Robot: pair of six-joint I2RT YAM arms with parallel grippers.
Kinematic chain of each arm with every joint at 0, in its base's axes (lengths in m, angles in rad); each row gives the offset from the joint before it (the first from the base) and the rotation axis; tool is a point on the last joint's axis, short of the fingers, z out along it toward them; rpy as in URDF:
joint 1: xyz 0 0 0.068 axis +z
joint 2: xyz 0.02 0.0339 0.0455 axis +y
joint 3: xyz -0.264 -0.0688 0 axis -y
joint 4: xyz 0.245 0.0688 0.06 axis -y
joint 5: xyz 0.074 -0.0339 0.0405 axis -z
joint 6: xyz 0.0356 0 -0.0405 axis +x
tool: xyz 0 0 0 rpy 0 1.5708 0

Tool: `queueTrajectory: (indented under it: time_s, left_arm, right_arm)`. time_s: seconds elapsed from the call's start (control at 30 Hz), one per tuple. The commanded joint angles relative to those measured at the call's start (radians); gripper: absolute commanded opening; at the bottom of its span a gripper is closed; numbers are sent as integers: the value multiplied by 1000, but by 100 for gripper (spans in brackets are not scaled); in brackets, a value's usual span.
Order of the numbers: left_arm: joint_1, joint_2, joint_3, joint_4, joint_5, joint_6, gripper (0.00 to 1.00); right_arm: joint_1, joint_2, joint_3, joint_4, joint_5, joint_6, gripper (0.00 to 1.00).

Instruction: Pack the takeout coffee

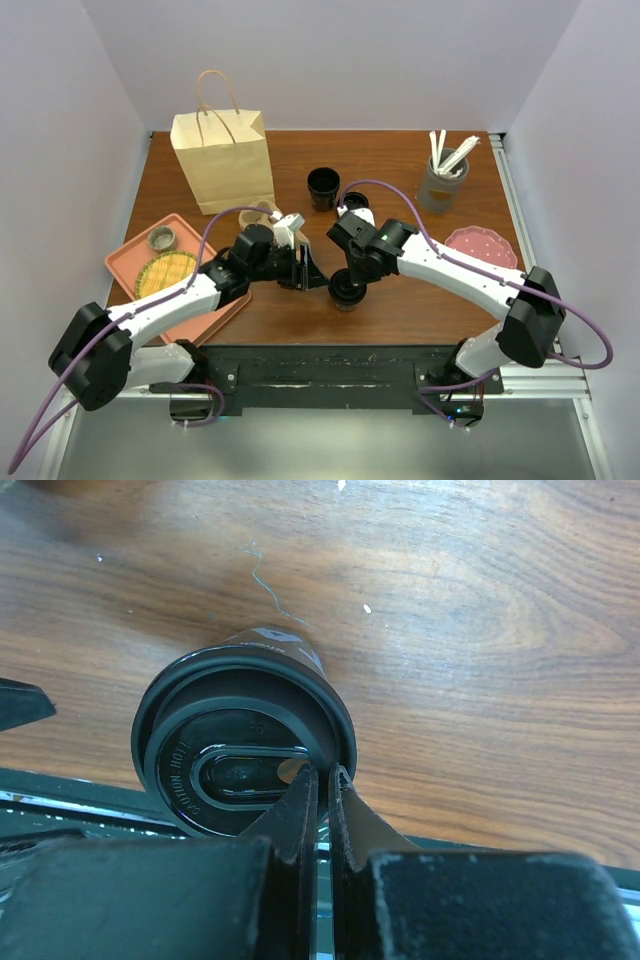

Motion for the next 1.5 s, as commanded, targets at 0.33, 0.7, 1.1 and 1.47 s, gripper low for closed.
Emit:
queueTrajectory:
  time_s: [0.33,0.7,1.1,1.47]
  left_arm:
    - [6,81,-7,84,30,9,53]
    - [3,138,30,38,-33,55,45]
    - [5,134,122,-83,-76,75,46]
    - [3,158,183,-116,-44,99,48]
  right_arm:
    - [-5,-14,-41,52,-2,20,0]
    - [-5,-31,-101,72,-4,17,0]
    - [-5,-26,-116,89,6,-6,0]
    - [-5,-13,-102,88,3,-24,0]
